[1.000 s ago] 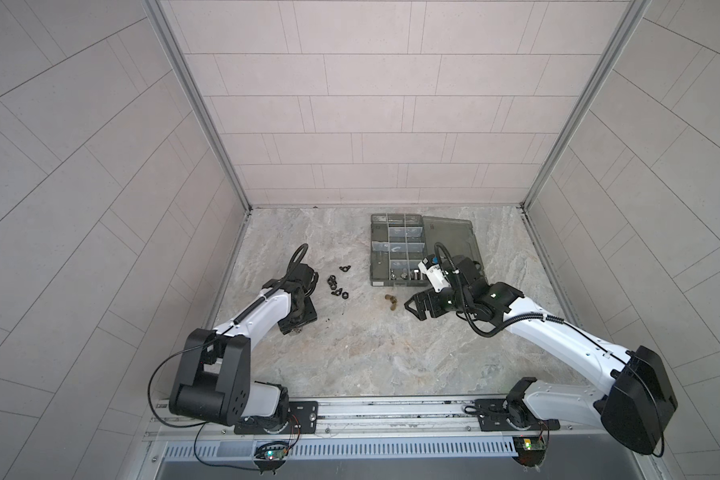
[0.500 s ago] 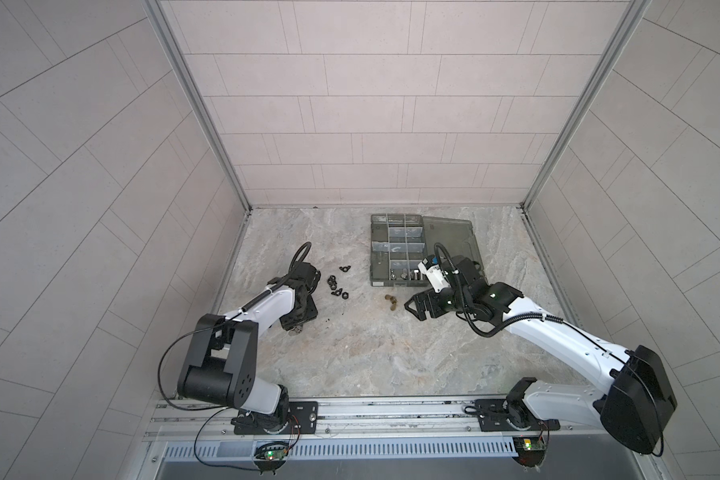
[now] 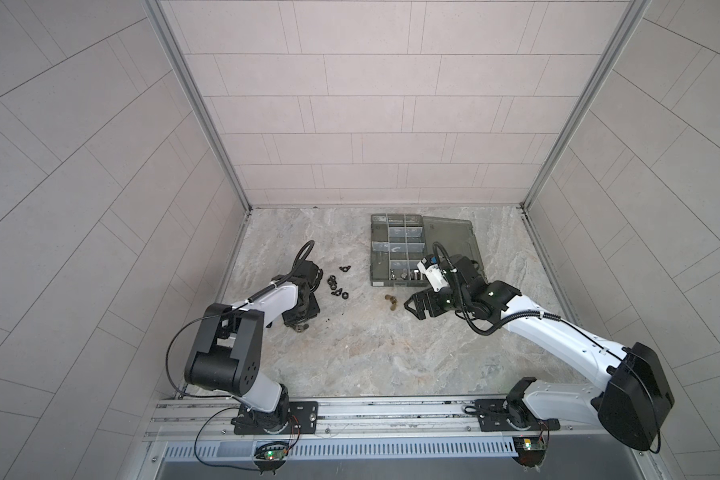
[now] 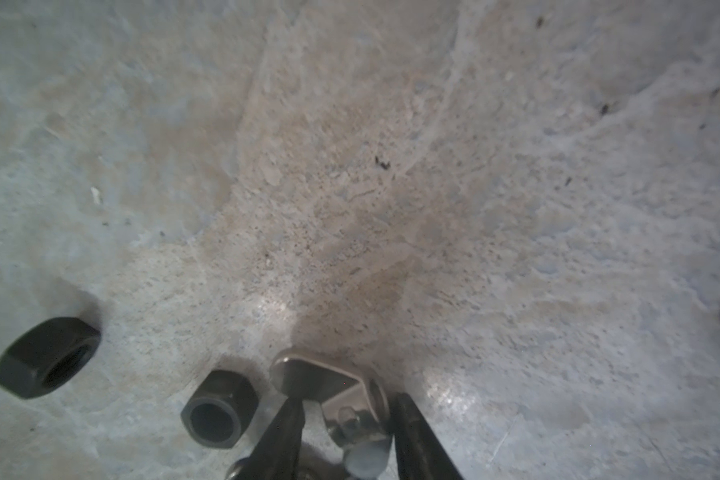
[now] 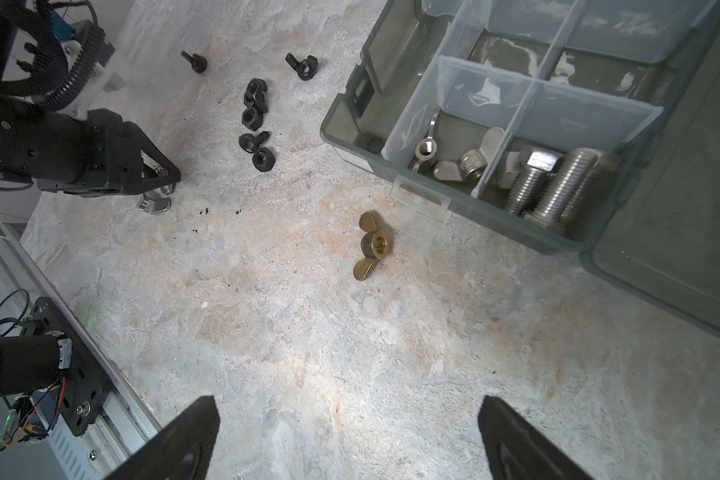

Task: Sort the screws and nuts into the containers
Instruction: 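Lower the left gripper onto a silver wing nut and close on it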

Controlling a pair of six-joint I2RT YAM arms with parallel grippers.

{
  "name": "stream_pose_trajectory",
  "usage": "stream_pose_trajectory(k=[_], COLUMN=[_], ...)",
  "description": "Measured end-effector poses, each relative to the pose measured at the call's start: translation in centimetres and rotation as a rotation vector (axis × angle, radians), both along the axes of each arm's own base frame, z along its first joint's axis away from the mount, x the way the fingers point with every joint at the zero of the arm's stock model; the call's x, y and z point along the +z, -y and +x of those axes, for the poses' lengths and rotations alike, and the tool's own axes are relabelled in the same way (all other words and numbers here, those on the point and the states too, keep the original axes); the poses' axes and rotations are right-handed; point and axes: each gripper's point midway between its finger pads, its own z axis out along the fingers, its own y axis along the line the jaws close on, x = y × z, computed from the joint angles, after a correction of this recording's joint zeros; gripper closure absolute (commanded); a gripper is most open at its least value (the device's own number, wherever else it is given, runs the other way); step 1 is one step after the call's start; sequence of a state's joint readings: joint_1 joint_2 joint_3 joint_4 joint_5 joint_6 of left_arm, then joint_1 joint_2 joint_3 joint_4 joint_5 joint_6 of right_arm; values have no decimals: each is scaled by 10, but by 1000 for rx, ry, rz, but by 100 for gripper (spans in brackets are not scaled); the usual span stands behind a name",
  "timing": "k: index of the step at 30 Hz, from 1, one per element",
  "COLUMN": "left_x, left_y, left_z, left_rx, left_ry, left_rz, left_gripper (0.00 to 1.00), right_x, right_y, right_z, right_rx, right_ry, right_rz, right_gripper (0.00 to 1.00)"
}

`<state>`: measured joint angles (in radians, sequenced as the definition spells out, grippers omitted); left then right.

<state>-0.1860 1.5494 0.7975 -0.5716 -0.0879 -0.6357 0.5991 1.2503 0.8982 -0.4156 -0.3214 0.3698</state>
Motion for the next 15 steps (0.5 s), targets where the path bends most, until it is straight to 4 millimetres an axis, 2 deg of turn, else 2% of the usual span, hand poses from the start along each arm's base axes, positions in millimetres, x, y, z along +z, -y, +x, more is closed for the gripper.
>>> stream_pose_trajectory(k=[15], left_x=[0], left_y=[1], left_z=[11], left_rx=[1], left_ry=[13], left_rz=[2], left_gripper=[63], right_x=[1], right_y=[2], right_z=[1], right_rx=[0], right_ry=[-4], right_rz=[-8], right_gripper=[1])
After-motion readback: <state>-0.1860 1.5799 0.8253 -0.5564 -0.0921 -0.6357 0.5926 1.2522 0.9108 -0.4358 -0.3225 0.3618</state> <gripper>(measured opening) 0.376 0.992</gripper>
